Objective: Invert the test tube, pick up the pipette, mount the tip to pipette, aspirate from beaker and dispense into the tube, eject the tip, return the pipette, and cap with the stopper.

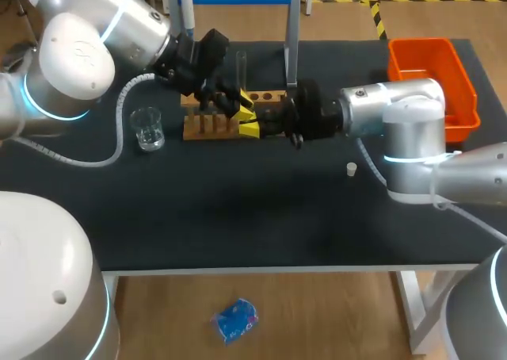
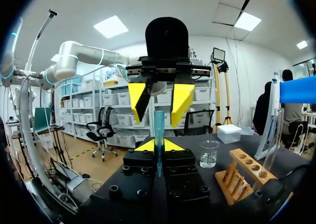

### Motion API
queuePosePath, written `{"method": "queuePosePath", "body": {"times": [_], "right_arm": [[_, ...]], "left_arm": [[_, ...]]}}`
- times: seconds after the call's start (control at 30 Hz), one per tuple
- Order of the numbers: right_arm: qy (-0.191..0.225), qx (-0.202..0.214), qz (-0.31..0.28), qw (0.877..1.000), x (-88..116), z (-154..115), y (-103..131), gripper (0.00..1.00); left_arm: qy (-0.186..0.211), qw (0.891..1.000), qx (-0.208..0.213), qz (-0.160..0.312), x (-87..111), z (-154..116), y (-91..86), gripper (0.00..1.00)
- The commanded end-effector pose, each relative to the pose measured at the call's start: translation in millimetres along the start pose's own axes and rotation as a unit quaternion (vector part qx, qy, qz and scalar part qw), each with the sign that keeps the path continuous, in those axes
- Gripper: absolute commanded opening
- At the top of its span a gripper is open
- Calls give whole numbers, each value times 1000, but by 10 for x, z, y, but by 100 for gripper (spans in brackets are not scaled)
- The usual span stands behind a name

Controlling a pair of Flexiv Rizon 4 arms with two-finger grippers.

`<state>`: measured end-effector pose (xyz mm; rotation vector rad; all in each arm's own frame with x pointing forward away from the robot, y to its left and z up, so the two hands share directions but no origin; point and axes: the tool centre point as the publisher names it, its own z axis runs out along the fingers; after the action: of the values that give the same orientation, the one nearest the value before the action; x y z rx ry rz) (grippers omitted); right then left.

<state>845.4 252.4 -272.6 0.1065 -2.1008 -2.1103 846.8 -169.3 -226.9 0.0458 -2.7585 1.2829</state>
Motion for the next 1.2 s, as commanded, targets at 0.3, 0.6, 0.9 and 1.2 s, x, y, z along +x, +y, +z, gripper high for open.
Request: {"method": "queuePosePath", "body": {"times": [0.3,0.6,0.9,1.2], "right_arm": [[-12,9,-12,1000,-12,-390,88,0],[-8,16,-24,1000,19,-925,147,0],[13,18,-26,999,105,-1227,106,0],[15,20,-26,999,112,-1243,100,0]], "left_arm": [[2,1000,-3,-1,1,-18,-8,100],[2,1000,-3,-1,1,-18,-8,100],[2,1000,-3,-1,1,-18,-8,100],[2,1000,-3,-1,1,-18,-8,100]]}}
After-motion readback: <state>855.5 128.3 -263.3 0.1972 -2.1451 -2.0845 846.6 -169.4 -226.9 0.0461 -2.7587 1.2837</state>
